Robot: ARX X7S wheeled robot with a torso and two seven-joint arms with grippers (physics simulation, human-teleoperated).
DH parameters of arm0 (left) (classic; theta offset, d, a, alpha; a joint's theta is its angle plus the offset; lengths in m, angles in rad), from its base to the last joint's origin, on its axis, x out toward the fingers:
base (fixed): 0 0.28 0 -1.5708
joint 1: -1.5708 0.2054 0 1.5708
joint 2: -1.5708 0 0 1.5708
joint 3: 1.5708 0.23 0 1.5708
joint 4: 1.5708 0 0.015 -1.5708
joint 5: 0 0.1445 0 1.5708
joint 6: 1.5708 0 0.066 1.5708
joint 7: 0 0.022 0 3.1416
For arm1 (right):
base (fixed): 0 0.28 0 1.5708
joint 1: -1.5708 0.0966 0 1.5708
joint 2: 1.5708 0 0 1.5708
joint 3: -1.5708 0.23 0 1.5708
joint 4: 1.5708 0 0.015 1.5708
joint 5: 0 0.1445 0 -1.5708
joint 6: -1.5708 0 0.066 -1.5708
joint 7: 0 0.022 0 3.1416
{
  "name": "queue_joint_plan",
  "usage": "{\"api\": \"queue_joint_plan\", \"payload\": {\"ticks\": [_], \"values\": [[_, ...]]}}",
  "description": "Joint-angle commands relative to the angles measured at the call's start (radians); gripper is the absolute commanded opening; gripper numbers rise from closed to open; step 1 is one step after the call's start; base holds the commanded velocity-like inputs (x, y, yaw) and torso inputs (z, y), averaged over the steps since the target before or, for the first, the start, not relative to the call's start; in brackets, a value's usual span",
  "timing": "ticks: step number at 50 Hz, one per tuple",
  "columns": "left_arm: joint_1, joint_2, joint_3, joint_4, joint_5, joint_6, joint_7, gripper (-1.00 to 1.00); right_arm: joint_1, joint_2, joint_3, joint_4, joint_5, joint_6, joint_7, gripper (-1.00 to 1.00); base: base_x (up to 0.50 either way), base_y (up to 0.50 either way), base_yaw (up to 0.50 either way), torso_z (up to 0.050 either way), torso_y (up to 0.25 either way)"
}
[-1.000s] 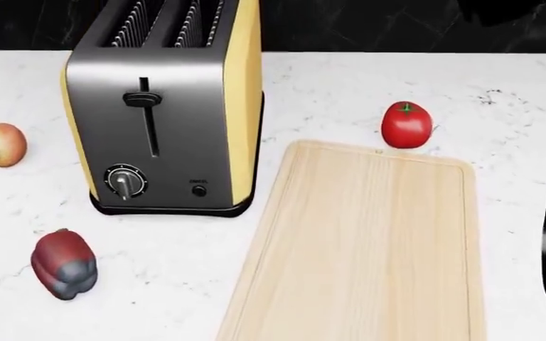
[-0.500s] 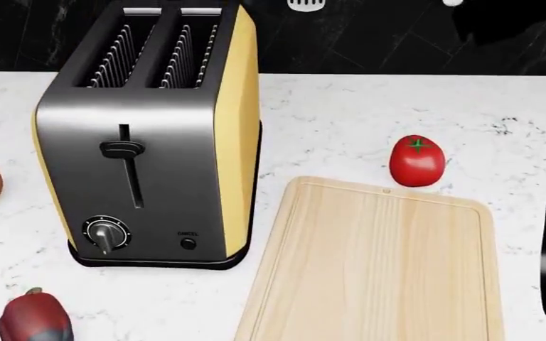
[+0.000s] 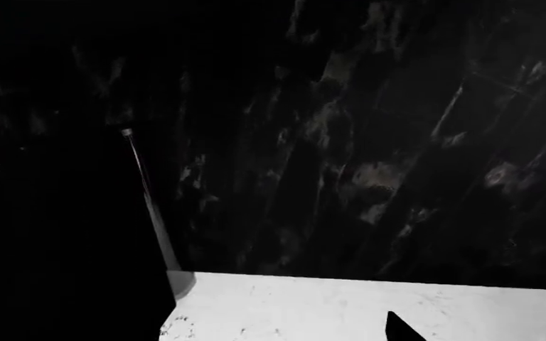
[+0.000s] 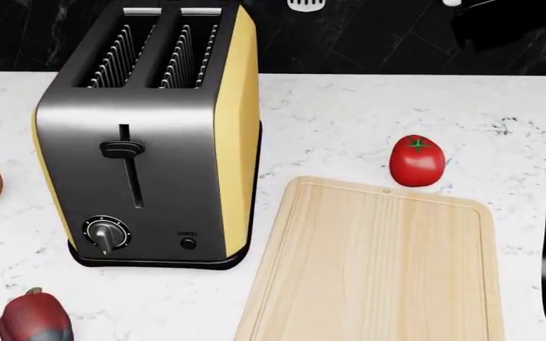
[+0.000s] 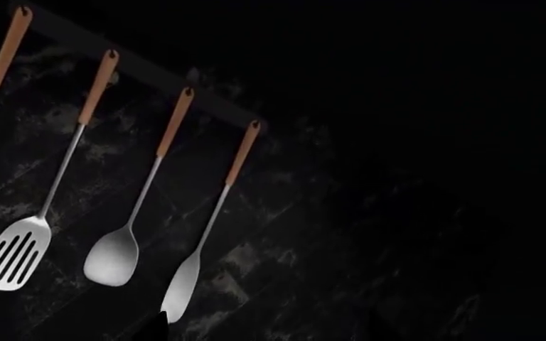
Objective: Place the avocado, onion, tomato and bell pepper on the cutting board.
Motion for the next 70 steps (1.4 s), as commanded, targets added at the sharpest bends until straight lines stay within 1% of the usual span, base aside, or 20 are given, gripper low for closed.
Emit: {"api": "queue_joint_plan", "payload": {"ticks": [1,3,6,9,13,19,20,21,25,32,36,37,38,39,42,48,57,62,70], "values": [[-0.004,-0.125,-0.026,-0.094,-0.482,-0.069,-0.312,1.00,-0.021,-0.023,0.031,0.002,-0.024,-0.021,-0.017,1.00,0.00,0.00,0.00,0.000,0.000],[0.002,-0.148,-0.016,-0.105,-0.542,-0.067,-0.352,1.00,-0.014,-0.022,0.028,0.004,-0.024,-0.018,-0.018,1.00,0.00,0.00,0.00,0.000,0.000],[0.019,-0.161,-0.009,-0.125,-0.577,-0.057,-0.369,1.00,-0.012,-0.023,0.025,0.001,-0.025,-0.015,-0.017,1.00,0.00,0.00,0.00,0.000,0.000],[0.036,-0.162,0.021,-0.147,-0.567,-0.020,-0.351,1.00,-0.022,-0.025,0.026,0.005,-0.024,-0.022,-0.014,1.00,0.00,0.00,0.00,0.000,0.000],[0.022,-0.150,0.073,-0.181,-0.561,0.001,-0.308,1.00,-0.024,-0.025,0.023,0.010,-0.025,-0.027,-0.013,1.00,0.00,0.00,0.00,0.000,0.000],[-0.002,-0.123,0.102,-0.217,-0.602,-0.030,-0.293,1.00,-0.063,-0.026,0.039,0.001,-0.021,-0.037,-0.006,1.00,0.00,0.00,0.00,0.000,0.000],[-0.008,-0.130,0.137,-0.211,-0.583,-0.015,-0.277,1.00,-0.064,-0.024,0.040,-0.004,-0.021,-0.033,-0.007,1.00,0.00,0.00,0.00,0.000,0.000],[-0.008,-0.121,0.123,-0.226,-0.593,-0.015,-0.282,1.00,-0.065,-0.020,0.036,-0.005,-0.023,-0.036,-0.006,1.00,0.00,0.00,0.00,0.000,0.000],[-0.019,-0.103,0.168,-0.255,-0.575,0.011,-0.259,1.00,-0.075,-0.017,0.042,-0.023,-0.022,-0.022,-0.006,1.00,0.00,0.00,0.00,0.000,0.000],[-0.079,-0.066,0.251,-0.319,-0.544,0.032,-0.216,1.00,-0.084,-0.017,0.051,-0.016,-0.020,-0.032,-0.003,1.00,0.00,0.00,0.00,0.000,0.000],[-0.082,-0.055,0.289,-0.345,-0.528,0.054,-0.188,1.00,-0.085,-0.018,0.051,-0.012,-0.019,-0.037,-0.002,1.00,0.00,0.00,0.00,0.000,0.000],[-0.083,-0.052,0.303,-0.354,-0.518,0.064,-0.178,1.00,-0.085,-0.017,0.051,-0.014,-0.019,-0.035,-0.002,1.00,0.00,0.00,0.00,0.000,0.000],[-0.086,-0.062,0.357,-0.344,-0.485,0.089,-0.145,1.00,-0.088,-0.017,0.052,-0.013,-0.020,-0.036,-0.001,1.00,0.00,0.00,0.00,0.000,0.000],[-0.081,-0.054,0.339,-0.358,-0.494,0.090,-0.153,1.00,-0.088,-0.017,0.051,-0.013,-0.020,-0.037,-0.001,1.00,0.00,0.00,0.00,0.000,0.000],[-0.059,-0.034,0.369,-0.392,-0.467,0.145,-0.122,1.00,-0.090,-0.020,0.051,-0.008,-0.020,-0.044,0.002,1.00,0.00,0.00,0.00,0.000,0.000],[-0.031,-0.020,0.416,-0.454,-0.420,0.220,-0.071,1.00,-0.086,-0.020,0.042,-0.006,-0.021,-0.041,0.002,1.00,0.00,0.00,0.00,0.000,0.000],[0.002,0.015,0.463,-0.533,-0.373,0.294,-0.032,1.00,-0.090,-0.021,0.040,-0.003,-0.020,-0.044,0.004,1.00,0.00,0.00,0.00,0.000,0.000],[-0.010,0.039,0.489,-0.590,-0.344,0.332,-0.001,1.00,-0.093,-0.016,0.043,-0.012,-0.021,-0.035,0.004,1.00,0.00,0.00,0.00,0.000,0.000],[0.007,0.068,0.513,-0.658,-0.316,0.387,0.029,1.00,-0.083,-0.018,0.034,0.006,-0.022,-0.043,0.005,1.00,0.00,0.00,0.00,0.000,0.000]]}}
